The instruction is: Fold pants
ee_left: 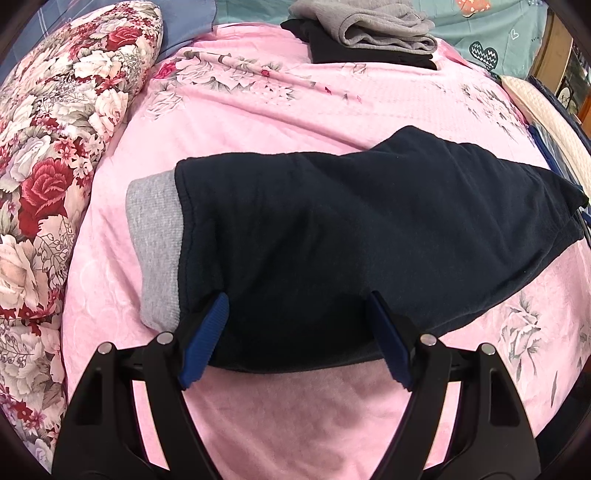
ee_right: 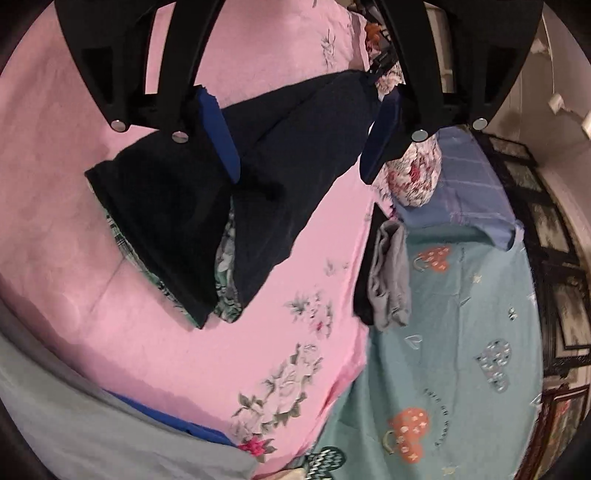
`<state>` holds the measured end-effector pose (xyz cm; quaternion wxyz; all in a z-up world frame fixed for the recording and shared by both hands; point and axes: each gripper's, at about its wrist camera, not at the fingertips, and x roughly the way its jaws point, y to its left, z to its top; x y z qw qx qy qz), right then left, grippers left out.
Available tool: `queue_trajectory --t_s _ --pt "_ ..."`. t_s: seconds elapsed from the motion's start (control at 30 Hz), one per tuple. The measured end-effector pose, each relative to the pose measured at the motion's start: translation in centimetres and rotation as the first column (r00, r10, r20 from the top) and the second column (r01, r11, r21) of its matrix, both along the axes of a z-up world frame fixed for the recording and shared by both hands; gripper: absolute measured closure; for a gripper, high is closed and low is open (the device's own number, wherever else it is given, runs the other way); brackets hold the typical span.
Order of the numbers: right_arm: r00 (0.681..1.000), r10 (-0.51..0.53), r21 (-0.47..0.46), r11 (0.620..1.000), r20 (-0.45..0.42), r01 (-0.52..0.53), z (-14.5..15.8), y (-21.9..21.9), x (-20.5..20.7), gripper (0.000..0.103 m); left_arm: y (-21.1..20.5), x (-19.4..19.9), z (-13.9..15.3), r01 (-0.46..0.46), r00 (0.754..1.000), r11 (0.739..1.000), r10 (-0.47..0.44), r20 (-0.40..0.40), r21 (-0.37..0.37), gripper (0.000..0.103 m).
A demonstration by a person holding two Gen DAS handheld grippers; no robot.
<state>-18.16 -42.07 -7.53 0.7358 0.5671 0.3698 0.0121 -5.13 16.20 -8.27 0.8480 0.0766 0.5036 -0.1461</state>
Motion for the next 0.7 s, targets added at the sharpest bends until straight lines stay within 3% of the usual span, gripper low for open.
queue_trajectory --t_s 0.07,0.13,0.17,0.2,0.3,0.43,0.53,0.7 --pt "0.998 -0.059 -0.007 0.998 -0.009 0.059 -0.7 -0.8 0.7 0.035 0.1 -0.1 0.0 0.002 1.0 1.0 -0.002 0.003 -0.003 0.025" --pt "0.997 -0.056 -0.047 0.997 0.054 0.059 -0.1 -1.2 1.4 0.047 0.4 -0.2 0.1 0.0 1.0 1.0 0.0 0.004 -0.014 0.025" --pt "0.996 -0.037 -0.075 0.996 0.076 0.043 0.5 -1.3 1.8 0.069 0.5 -0.2 0.1 -0.004 1.0 1.0 0.005 0.006 -0.021 0.025" --pt "0.995 -0.024 -0.089 0.996 0.096 0.033 1.1 -1.4 2.1 0.083 0.8 -0.1 0.2 -0.011 1.0 0.999 0.011 0.007 -0.031 0.025" --pt "0.985 0.01 -0.148 0.989 0.175 0.016 4.2 -1.5 1.8 0.085 2.0 0.5 0.0 -0.041 0.999 0.996 0.04 -0.007 -0.08 0.03" --pt "0.965 0.024 -0.179 0.984 0.261 0.024 7.7 -2.2 -1.4 0.086 3.0 0.8 0.1 -0.057 0.998 0.992 0.054 -0.031 -0.114 0.039" --pt "0.982 -0.008 -0.193 0.98 0.187 0.045 5.8 -3.1 -4.3 0.086 3.4 0.8 0.1 -0.054 0.998 0.993 0.051 -0.029 -0.108 0.04" --pt "0.996 -0.088 -0.181 0.979 0.021 0.09 -0.6 -5.3 -6.4 0.086 3.8 1.2 0.1 -0.062 0.998 0.992 0.058 -0.04 -0.111 0.04"
